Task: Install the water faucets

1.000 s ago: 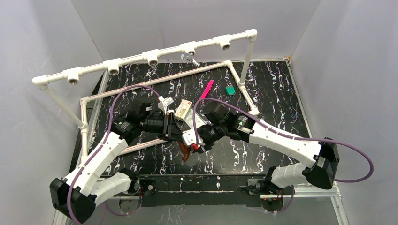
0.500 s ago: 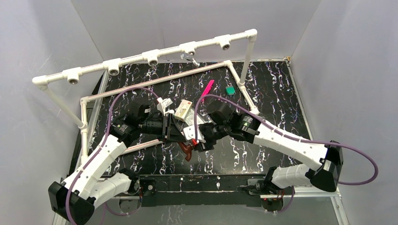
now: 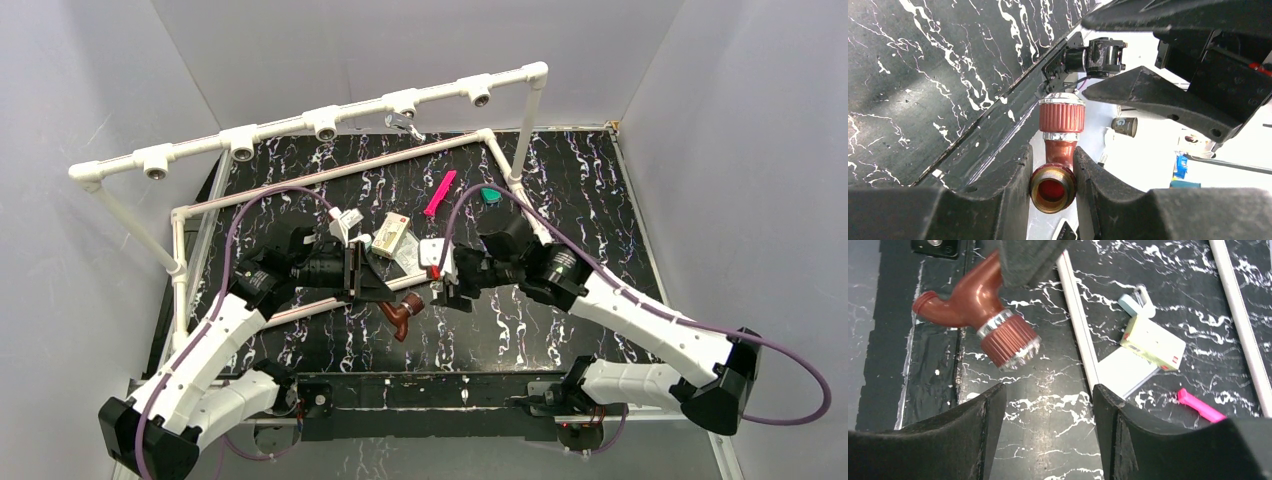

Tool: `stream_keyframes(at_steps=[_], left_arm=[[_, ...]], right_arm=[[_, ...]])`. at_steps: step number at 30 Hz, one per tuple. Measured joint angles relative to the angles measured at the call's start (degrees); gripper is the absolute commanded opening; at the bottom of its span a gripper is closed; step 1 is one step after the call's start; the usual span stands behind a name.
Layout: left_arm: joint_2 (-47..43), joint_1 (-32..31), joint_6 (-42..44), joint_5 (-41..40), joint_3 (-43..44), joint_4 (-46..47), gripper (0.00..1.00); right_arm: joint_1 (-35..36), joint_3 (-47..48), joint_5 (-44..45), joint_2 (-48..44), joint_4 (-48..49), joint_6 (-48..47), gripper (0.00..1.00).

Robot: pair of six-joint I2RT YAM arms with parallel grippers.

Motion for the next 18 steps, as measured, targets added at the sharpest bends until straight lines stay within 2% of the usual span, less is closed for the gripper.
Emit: stream_keyframes(at_steps=[2, 7, 14, 18], left_arm=[[-0.20, 0.00, -0.37, -0.61, 0.00, 0.28, 0.00], [-0.59, 0.00, -1.99, -2.93, -0.35, 1.62, 0.00], [-3.67, 0.00, -6.05, -7.54, -3.17, 5.64, 0.00], [-6.29, 0.00, -9.38, -10.32, -5.20, 9.92, 0.00]], right_arm=[[-1.09, -0.83, 0.66, -1.36, 1.09, 2.64, 0.77], [-2.58, -3.67, 3.56, -4.13, 5.07, 11.63, 0.98], [-3.32, -10.38, 9.64, -8.57, 11.08, 29.40, 0.99], [-3.56, -12.37, 11.89, -10.05, 13.35, 40.39, 0.95]])
